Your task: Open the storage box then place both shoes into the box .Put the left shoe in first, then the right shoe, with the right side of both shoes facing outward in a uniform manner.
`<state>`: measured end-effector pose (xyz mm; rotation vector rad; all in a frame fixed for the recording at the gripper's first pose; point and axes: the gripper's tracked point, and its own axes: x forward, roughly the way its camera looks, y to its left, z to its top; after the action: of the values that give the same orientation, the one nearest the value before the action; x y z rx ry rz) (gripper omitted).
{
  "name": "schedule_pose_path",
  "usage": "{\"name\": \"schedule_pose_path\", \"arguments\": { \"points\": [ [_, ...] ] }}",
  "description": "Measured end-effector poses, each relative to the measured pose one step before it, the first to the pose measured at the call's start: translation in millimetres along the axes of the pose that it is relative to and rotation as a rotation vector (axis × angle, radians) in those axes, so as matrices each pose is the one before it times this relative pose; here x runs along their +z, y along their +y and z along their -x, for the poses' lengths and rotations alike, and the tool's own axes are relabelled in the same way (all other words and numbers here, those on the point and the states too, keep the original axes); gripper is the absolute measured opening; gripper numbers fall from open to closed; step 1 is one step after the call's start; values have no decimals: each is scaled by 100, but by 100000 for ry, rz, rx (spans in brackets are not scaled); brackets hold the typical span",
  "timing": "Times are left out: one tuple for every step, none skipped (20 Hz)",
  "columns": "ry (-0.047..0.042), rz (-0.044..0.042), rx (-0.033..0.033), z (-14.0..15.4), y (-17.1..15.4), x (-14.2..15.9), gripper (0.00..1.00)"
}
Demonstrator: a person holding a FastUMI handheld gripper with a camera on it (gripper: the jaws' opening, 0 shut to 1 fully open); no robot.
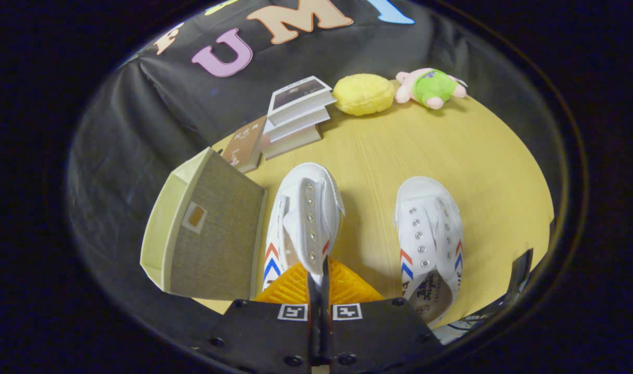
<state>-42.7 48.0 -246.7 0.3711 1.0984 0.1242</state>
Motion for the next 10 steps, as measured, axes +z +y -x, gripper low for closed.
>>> {"name": "schedule_pose_path", "arguments": {
  "points": [
    [-192, -1552, 243, 354, 657, 548, 4],
    [232, -1186, 232, 421, 698, 374, 3],
    [-311, -868, -110, 403, 684, 516, 3],
    [-1101, -248, -96, 314, 704, 582, 3],
    [-898, 20, -54, 398, 737, 540, 3],
    [-957, 61, 157, 324, 771, 590, 3],
    [-945, 223, 476, 340, 892, 597, 3],
    [-129, -59, 537, 316, 827, 347, 3],
    [-307, 1033, 1615, 413, 1103, 443, 3],
    [-346, 709, 1749, 489, 1194, 405, 3]
  ]
}}
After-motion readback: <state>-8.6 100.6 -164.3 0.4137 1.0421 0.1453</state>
